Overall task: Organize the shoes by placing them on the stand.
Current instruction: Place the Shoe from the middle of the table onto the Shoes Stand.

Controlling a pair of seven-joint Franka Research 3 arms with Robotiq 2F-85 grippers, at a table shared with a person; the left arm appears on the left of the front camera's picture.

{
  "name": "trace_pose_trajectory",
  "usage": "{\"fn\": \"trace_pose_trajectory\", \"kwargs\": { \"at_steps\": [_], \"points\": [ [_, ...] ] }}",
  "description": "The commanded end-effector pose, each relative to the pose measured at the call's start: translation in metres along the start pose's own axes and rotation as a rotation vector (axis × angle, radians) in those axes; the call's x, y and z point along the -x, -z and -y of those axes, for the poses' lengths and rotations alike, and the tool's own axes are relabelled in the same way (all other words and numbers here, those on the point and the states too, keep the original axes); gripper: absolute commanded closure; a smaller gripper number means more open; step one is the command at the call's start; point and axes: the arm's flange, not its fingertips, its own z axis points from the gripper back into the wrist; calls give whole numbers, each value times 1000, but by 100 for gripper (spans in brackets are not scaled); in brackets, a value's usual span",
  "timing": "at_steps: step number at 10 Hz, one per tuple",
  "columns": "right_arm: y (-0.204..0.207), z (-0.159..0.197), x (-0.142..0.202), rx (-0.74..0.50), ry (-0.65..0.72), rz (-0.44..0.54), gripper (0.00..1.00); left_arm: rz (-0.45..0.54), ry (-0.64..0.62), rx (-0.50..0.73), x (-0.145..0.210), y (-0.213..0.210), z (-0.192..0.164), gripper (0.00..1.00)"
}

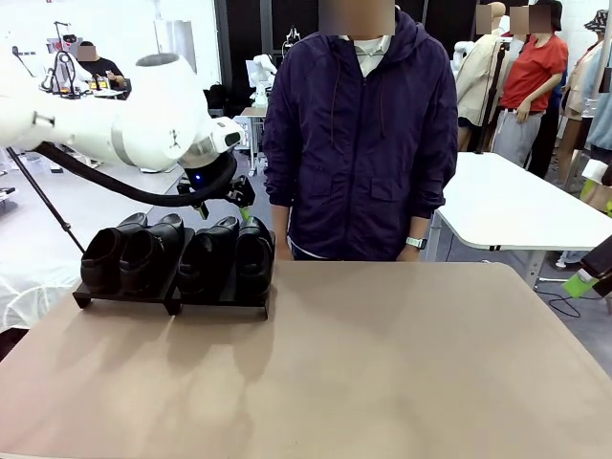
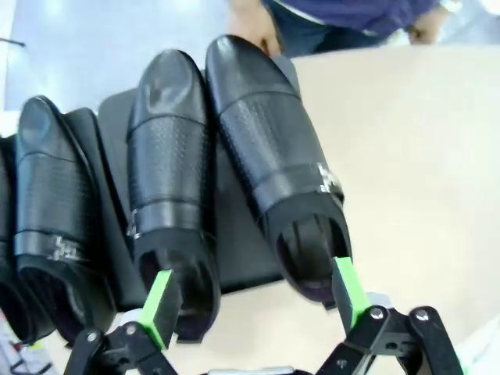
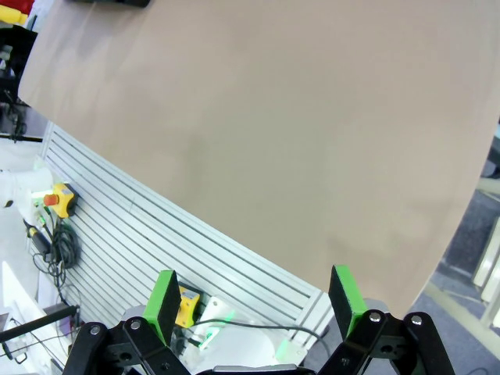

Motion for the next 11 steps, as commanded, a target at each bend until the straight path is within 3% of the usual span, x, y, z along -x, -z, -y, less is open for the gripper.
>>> {"fn": "trace_pose_trajectory", "kwargs": {
  "at_steps": [1,3,5,8,10,11],
  "points": [
    [-4,0,-3,7,14,-8,0,-132,149,83,5,-37,-15,0],
    [-4,0,-3,7,14,-8,0,-317,345,238,29,-79,-33,0],
    [-4,0,-3,7,14,-8,0,-408,296,298,67,-108,-59,0],
    [-4,0,-3,7,14,-8,0,-312,87,333,192,-152,-95,0],
    [-4,0,-3,7,14,-8,0,-370,-40,242,263,-147,-126,0],
    [-4,0,-3,7,14,-8,0,-366,-56,281,279,-138,-149,0]
  ]
}}
